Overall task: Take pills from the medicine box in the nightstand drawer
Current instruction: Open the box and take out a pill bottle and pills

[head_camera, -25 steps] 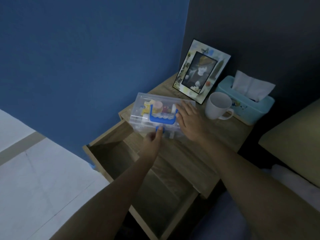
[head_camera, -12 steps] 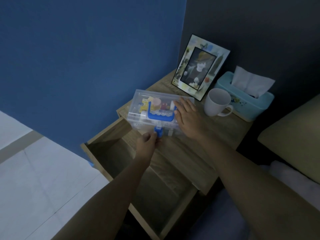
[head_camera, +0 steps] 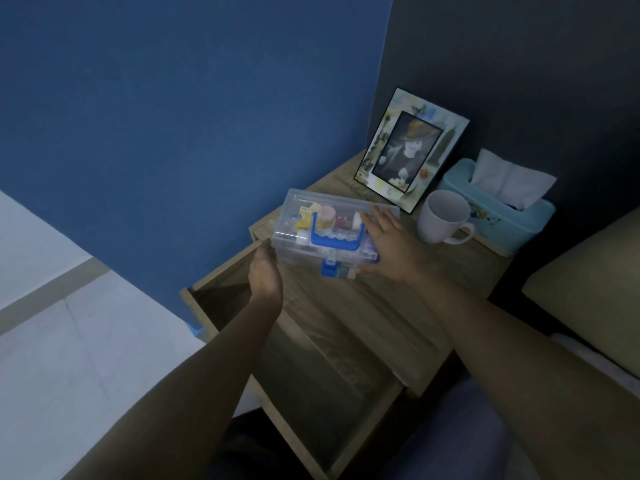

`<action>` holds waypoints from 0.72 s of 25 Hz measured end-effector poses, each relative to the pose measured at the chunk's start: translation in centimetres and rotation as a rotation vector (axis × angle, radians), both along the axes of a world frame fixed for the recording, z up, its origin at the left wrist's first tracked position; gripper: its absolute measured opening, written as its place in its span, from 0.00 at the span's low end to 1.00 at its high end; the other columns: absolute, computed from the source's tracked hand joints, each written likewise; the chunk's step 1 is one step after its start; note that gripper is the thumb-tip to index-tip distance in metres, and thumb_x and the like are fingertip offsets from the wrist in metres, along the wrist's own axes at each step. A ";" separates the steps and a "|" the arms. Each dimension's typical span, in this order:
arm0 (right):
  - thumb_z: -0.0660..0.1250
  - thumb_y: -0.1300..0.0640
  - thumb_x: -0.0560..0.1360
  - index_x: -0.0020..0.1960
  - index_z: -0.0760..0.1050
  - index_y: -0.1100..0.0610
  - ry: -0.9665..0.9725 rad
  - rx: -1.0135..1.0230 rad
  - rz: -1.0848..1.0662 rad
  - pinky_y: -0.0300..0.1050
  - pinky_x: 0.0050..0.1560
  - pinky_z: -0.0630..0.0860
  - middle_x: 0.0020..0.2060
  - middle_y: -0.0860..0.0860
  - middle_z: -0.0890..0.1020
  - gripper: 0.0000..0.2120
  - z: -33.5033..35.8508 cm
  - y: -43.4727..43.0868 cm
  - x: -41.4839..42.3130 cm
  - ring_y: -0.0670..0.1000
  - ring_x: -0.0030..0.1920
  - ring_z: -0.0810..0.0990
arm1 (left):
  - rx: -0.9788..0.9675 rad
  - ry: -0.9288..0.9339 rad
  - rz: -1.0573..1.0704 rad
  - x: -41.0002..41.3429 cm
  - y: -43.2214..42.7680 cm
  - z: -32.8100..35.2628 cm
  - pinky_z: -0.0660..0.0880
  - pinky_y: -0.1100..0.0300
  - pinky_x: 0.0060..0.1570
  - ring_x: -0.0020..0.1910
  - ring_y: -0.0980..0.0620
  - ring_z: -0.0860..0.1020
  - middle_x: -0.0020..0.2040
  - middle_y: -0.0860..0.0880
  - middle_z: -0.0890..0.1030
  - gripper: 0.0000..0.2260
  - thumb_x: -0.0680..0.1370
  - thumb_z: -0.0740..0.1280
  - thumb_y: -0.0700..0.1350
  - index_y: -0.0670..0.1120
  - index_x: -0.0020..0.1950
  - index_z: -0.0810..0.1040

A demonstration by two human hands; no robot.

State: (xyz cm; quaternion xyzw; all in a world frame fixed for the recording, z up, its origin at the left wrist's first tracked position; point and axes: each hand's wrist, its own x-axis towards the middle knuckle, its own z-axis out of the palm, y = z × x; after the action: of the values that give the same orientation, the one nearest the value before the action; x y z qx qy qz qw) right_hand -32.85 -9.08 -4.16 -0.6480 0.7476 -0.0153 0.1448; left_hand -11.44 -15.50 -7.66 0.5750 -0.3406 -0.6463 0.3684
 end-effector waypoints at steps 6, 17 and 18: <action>0.69 0.46 0.72 0.74 0.55 0.54 -0.008 -0.102 0.136 0.55 0.68 0.67 0.74 0.55 0.61 0.37 3.7 -0.2 -0.6 0.58 0.71 0.64 | -0.038 -0.079 -0.107 0.1 -0.8 0.5 0.62 0.46 0.72 0.70 0.44 0.69 0.71 0.43 0.71 0.29 0.79 0.45 0.61 0.46 0.72 0.67; 0.60 0.56 0.77 0.66 0.70 0.58 0.403 -0.459 0.050 0.56 0.57 0.69 0.58 0.61 0.75 0.18 8.1 -5.2 -4.4 0.61 0.58 0.73 | -0.613 -0.750 -0.529 -0.8 -2.2 1.9 0.66 0.50 0.66 0.71 0.40 0.67 0.73 0.37 0.67 0.26 0.82 0.50 0.54 0.39 0.74 0.58; 0.60 0.55 0.77 0.68 0.67 0.59 0.423 -0.435 0.044 0.55 0.58 0.68 0.59 0.61 0.75 0.21 7.8 -5.7 -4.7 0.61 0.59 0.73 | -0.626 -0.769 -0.546 -0.8 -2.3 1.8 0.67 0.50 0.66 0.70 0.40 0.68 0.72 0.37 0.67 0.26 0.82 0.50 0.53 0.38 0.74 0.58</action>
State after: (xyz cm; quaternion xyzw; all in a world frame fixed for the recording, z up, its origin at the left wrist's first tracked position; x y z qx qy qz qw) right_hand -37.52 -14.79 3.68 -0.6688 0.7260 -0.0367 -0.1558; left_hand -12.25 -17.82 -5.81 0.5235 -0.7621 -0.3301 0.1902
